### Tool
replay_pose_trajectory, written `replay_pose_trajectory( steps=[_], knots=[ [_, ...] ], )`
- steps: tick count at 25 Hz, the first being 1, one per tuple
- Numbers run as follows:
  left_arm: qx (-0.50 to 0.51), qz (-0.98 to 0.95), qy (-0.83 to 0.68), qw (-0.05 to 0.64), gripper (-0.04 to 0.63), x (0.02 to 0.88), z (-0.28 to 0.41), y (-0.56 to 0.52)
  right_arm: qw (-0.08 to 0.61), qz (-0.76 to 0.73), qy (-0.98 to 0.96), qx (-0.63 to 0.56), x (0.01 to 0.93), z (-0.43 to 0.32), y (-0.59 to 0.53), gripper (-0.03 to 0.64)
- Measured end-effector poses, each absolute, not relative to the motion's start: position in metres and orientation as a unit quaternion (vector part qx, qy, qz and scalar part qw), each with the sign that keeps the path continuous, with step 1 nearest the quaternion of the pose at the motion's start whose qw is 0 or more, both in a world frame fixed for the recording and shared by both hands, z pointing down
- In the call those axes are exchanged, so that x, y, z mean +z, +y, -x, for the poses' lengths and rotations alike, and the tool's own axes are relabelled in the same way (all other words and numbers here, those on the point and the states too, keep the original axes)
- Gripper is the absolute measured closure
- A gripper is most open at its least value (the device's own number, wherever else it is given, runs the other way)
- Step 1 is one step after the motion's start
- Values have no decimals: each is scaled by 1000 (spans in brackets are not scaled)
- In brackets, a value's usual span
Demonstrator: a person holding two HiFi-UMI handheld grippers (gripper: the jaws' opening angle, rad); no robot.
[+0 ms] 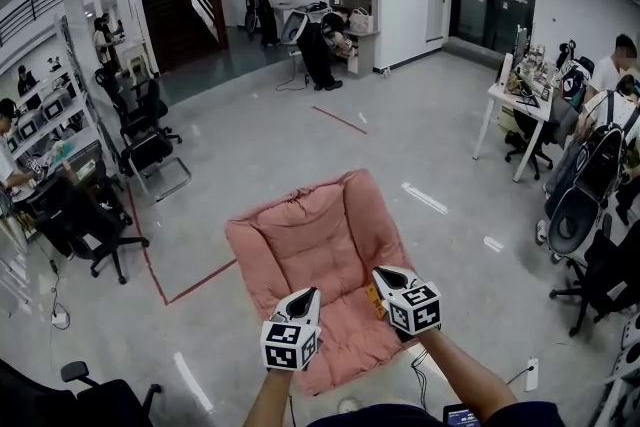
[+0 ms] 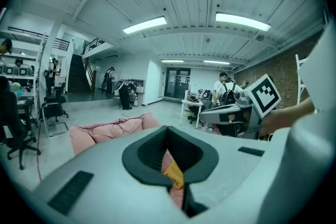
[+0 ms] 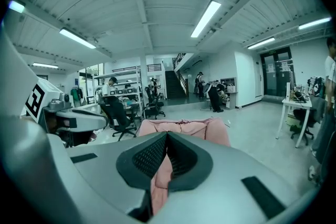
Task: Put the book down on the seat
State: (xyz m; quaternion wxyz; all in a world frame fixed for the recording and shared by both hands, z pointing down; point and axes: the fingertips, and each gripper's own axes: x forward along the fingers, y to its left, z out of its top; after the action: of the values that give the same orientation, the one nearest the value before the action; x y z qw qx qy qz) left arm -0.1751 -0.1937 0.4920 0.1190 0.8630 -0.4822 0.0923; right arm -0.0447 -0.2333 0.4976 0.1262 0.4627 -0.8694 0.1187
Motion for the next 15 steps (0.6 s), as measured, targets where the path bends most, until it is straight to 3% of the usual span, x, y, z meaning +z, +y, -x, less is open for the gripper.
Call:
replay_pose_trajectory(
  steps=[15],
  knots=[
    [65,-864,-485,116,591,475,144,-182,98,-458,-878,97,465,18,-209,597]
  ],
)
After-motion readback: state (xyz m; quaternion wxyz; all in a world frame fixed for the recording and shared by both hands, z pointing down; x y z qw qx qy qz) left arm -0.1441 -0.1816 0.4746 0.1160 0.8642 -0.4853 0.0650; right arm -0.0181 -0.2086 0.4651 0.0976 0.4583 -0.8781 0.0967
